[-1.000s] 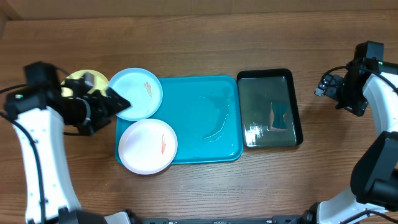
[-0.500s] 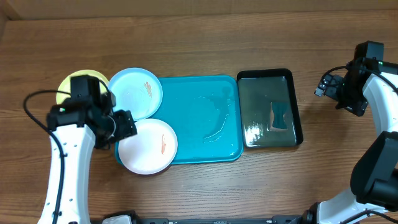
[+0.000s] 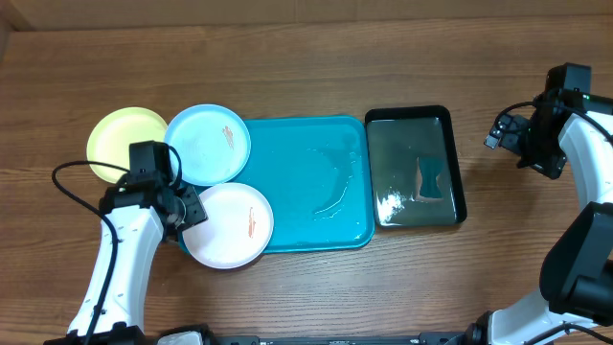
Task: Clean dirty plates on tray and stack at the side
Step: 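Move the left gripper to the white plate's left rim and pinch it, then slide the white plate rightward to the tray center with the left gripper, then hold the white plate's rim steady with the left gripper, then reach the right gripper into the black basin and grasp the green sponge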
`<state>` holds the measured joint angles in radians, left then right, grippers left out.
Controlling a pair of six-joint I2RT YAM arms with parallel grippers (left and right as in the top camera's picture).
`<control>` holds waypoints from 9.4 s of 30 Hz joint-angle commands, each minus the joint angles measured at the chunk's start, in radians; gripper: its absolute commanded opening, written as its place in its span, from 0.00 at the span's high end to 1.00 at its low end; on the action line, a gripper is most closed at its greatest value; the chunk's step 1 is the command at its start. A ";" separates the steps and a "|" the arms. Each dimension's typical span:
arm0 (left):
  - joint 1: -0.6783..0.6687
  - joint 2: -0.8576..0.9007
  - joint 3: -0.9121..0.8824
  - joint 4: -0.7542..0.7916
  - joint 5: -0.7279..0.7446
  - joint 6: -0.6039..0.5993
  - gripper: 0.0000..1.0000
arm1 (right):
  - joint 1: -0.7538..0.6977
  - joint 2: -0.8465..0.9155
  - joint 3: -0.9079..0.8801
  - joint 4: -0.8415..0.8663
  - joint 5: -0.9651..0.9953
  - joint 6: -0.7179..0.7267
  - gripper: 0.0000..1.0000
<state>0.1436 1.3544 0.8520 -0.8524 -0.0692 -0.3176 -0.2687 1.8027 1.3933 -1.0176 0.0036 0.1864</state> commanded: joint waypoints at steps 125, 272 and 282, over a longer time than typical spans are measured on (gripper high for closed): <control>-0.398 0.080 0.063 0.226 0.140 -0.221 0.56 | -0.005 -0.006 0.021 0.003 -0.005 0.004 0.00; -0.393 0.353 0.151 0.153 0.167 -0.280 0.95 | 0.399 -0.005 -0.317 0.264 0.012 -0.006 0.47; -0.393 0.353 0.151 0.153 0.167 -0.280 0.95 | 0.399 -0.006 -0.291 0.266 -0.017 -0.007 0.61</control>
<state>-0.2546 1.7096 0.9890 -0.6994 0.1154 -0.6025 0.1314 1.8030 1.0718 -0.7357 -0.0040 0.1753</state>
